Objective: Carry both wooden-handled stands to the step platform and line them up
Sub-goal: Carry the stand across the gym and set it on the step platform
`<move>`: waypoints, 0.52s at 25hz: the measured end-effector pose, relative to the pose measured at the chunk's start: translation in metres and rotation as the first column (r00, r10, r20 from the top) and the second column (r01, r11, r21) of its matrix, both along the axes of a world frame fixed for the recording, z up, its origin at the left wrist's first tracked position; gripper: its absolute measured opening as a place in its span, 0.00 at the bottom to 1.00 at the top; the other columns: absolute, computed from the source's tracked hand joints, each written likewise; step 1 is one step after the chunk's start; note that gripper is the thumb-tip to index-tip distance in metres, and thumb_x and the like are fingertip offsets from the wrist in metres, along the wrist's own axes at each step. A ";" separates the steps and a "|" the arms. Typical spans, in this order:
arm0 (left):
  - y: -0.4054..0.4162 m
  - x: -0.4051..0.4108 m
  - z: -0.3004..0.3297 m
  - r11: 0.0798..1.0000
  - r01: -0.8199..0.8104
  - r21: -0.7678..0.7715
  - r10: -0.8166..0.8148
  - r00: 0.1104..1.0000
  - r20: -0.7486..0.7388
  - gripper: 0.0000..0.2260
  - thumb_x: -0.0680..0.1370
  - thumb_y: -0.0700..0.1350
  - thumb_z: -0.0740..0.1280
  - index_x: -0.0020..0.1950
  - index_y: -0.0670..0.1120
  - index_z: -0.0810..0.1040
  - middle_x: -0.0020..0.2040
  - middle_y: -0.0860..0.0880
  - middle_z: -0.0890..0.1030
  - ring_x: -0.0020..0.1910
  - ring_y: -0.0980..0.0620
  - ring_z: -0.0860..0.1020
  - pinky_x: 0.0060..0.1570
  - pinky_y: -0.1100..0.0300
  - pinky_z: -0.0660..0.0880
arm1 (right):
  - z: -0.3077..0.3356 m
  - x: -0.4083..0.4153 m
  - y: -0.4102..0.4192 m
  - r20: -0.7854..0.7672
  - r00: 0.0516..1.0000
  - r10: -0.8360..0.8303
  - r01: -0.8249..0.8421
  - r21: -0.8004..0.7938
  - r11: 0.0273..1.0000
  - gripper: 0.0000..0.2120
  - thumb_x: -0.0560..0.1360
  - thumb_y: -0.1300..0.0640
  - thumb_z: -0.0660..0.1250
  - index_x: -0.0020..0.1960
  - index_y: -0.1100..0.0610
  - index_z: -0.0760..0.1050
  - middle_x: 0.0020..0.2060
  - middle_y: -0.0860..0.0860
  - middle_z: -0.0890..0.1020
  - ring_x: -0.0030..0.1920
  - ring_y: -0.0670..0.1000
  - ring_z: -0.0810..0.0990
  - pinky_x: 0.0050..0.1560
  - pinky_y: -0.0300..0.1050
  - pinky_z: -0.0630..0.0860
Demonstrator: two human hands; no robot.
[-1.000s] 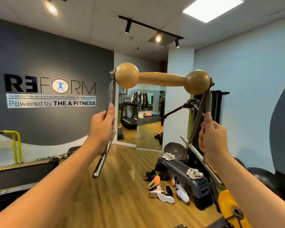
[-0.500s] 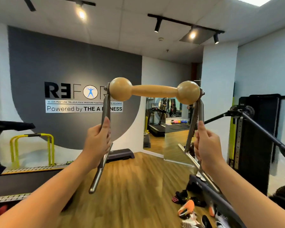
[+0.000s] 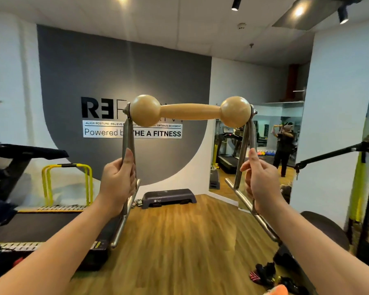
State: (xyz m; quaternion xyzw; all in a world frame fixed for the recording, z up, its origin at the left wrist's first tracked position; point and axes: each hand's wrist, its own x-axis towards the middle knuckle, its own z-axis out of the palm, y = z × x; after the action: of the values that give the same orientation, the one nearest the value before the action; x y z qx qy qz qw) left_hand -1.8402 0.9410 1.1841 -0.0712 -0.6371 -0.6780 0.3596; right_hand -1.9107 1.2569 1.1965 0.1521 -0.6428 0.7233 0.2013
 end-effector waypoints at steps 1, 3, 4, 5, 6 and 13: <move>-0.007 -0.022 -0.003 1.000 -0.011 -0.001 0.011 1.000 0.009 0.23 0.82 0.59 0.60 0.36 0.42 0.68 0.25 0.48 0.64 0.19 0.53 0.62 0.18 0.63 0.60 | -0.004 -0.026 -0.008 0.006 1.000 0.005 -0.005 0.005 1.000 0.26 0.83 0.39 0.60 0.40 0.60 0.75 0.23 0.48 0.69 0.21 0.47 0.65 0.22 0.40 0.63; -0.028 -0.073 -0.008 0.999 -0.042 -0.002 0.042 0.999 0.018 0.23 0.82 0.60 0.61 0.37 0.42 0.68 0.25 0.48 0.65 0.19 0.53 0.62 0.18 0.63 0.60 | -0.012 -0.082 -0.030 0.009 0.999 0.039 -0.039 -0.001 0.999 0.26 0.82 0.39 0.62 0.37 0.59 0.74 0.24 0.50 0.68 0.21 0.49 0.64 0.21 0.40 0.62; -0.039 -0.100 -0.009 0.999 -0.054 -0.005 0.054 0.998 0.021 0.23 0.82 0.60 0.61 0.37 0.42 0.68 0.25 0.48 0.65 0.19 0.53 0.62 0.18 0.63 0.60 | -0.014 -0.111 -0.042 0.015 0.999 0.047 -0.047 -0.004 0.999 0.26 0.82 0.39 0.62 0.36 0.58 0.73 0.24 0.50 0.68 0.22 0.49 0.63 0.21 0.40 0.61; -0.050 -0.128 -0.011 0.998 -0.060 -0.011 0.060 0.998 0.021 0.23 0.82 0.60 0.61 0.37 0.43 0.68 0.25 0.48 0.65 0.19 0.53 0.62 0.18 0.63 0.60 | -0.017 -0.141 -0.055 0.022 0.999 0.043 -0.043 -0.006 0.999 0.26 0.82 0.38 0.62 0.35 0.57 0.73 0.25 0.50 0.67 0.22 0.49 0.63 0.21 0.40 0.60; -0.063 -0.156 -0.012 0.998 -0.065 -0.018 0.066 0.998 0.026 0.24 0.82 0.61 0.61 0.36 0.43 0.67 0.25 0.48 0.65 0.19 0.53 0.62 0.18 0.63 0.60 | -0.019 -0.169 -0.069 0.036 0.999 0.031 -0.031 -0.006 0.999 0.27 0.82 0.36 0.61 0.34 0.56 0.72 0.25 0.50 0.67 0.22 0.49 0.63 0.22 0.40 0.60; -0.141 -0.334 -0.006 0.994 -0.103 -0.038 0.104 0.994 0.042 0.24 0.82 0.61 0.60 0.36 0.44 0.66 0.24 0.50 0.64 0.18 0.54 0.62 0.18 0.64 0.60 | -0.019 -0.350 -0.150 0.078 0.994 0.076 -0.070 -0.077 0.995 0.26 0.82 0.37 0.61 0.34 0.56 0.68 0.27 0.51 0.65 0.21 0.47 0.62 0.19 0.40 0.58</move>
State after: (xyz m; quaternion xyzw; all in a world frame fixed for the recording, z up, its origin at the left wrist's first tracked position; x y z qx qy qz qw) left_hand -2.1740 0.7996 1.1778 -0.0296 -0.6597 -0.6484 0.3788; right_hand -2.2610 1.1070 1.1770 0.1387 -0.6173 0.7589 0.1542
